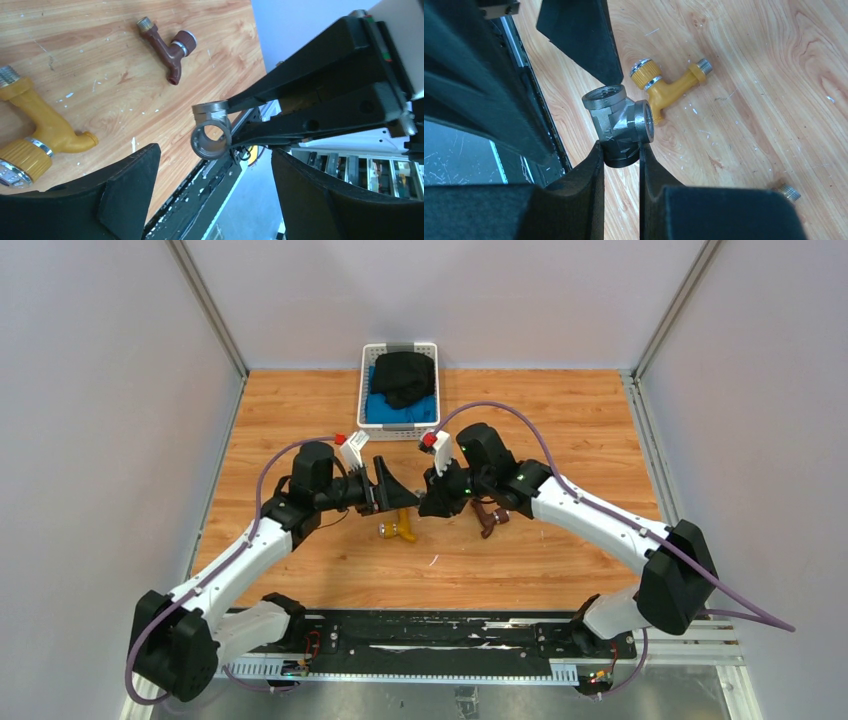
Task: Install the water faucets
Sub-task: Pick up the adaptor at the center of the board.
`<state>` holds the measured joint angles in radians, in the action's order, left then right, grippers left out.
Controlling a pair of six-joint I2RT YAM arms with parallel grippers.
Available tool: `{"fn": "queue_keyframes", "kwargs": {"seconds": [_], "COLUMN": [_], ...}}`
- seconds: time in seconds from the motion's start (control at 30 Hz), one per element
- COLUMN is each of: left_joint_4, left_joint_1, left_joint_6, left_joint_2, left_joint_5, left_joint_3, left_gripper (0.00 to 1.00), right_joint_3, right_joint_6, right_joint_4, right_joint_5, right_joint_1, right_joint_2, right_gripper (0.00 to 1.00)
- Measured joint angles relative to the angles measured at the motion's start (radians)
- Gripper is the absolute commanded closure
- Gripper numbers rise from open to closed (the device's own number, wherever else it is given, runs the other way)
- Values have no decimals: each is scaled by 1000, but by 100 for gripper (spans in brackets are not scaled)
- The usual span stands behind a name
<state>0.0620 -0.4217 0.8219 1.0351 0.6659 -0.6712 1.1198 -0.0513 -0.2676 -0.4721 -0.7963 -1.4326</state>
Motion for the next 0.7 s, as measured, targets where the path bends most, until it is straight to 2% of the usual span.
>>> {"fn": "queue_keyframes", "kwargs": {"seconds": [0.17,0.43,0.63,0.7], "left_joint_4": [-10,-67,-87,-91], "left_joint_1": [0,-2,-2,-2], "left_joint_6": [-9,10,22,23], "left_joint_2": [55,76,80,82], "left_joint_5": [26,58,65,68], "left_joint_3": [-7,-7,-6,-3], "left_gripper": [24,48,81,97], "right_joint_3": [13,16,16,16], "right_joint_6": [0,1,6,12], "right_joint_4": [0,0,-3,-8], "right_joint_5": [-14,-30,-35,-35], "right_joint_1": [0,-1,-3,-3], "right_joint_2": [0,0,0,0], "right_gripper": [100,100,100,100]}}
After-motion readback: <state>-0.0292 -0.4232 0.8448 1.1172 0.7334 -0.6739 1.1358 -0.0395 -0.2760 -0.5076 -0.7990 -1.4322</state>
